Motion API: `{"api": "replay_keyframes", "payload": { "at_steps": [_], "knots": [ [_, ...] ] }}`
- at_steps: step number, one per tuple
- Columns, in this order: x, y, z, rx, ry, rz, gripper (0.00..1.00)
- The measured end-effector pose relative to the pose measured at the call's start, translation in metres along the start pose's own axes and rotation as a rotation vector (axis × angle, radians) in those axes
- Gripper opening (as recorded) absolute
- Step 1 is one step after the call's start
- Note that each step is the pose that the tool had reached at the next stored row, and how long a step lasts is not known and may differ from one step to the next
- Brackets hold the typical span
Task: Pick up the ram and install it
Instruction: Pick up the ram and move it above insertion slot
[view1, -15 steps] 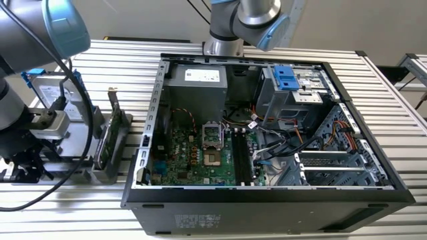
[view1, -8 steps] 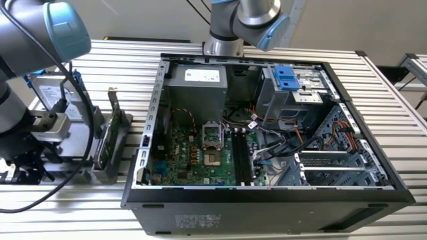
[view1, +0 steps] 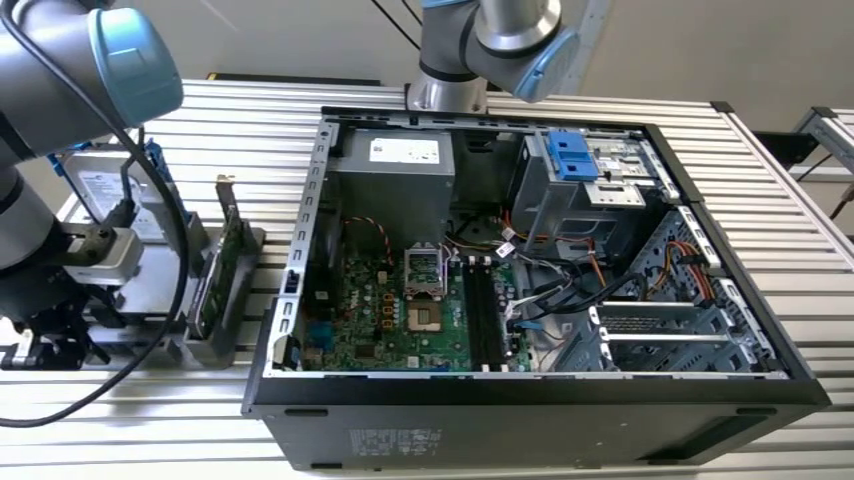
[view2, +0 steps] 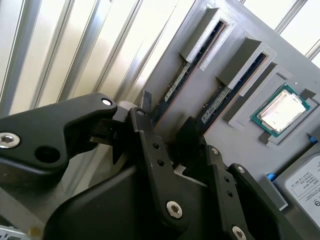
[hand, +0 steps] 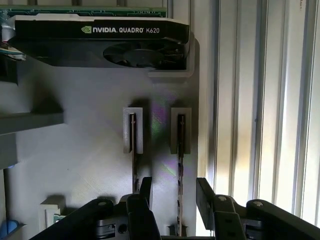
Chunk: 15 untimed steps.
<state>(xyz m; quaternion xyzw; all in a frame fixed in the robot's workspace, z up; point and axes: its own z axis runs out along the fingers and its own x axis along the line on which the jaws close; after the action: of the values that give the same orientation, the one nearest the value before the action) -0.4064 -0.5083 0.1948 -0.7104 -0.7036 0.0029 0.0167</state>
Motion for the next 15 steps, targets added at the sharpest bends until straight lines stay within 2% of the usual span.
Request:
{"api": "replay_keyframes", "payload": {
  "at_steps": [1, 2, 15],
  "knots": [
    [0.0, 0.0, 0.0, 0.0001, 0.0, 0.0, 1.0],
    [0.0, 0.0, 0.0001, 0.0, 0.0001, 0.0, 0.0],
    [0.0, 0.0, 0.0002, 0.0, 0.0001, 0.0, 0.0]
  ]
}}
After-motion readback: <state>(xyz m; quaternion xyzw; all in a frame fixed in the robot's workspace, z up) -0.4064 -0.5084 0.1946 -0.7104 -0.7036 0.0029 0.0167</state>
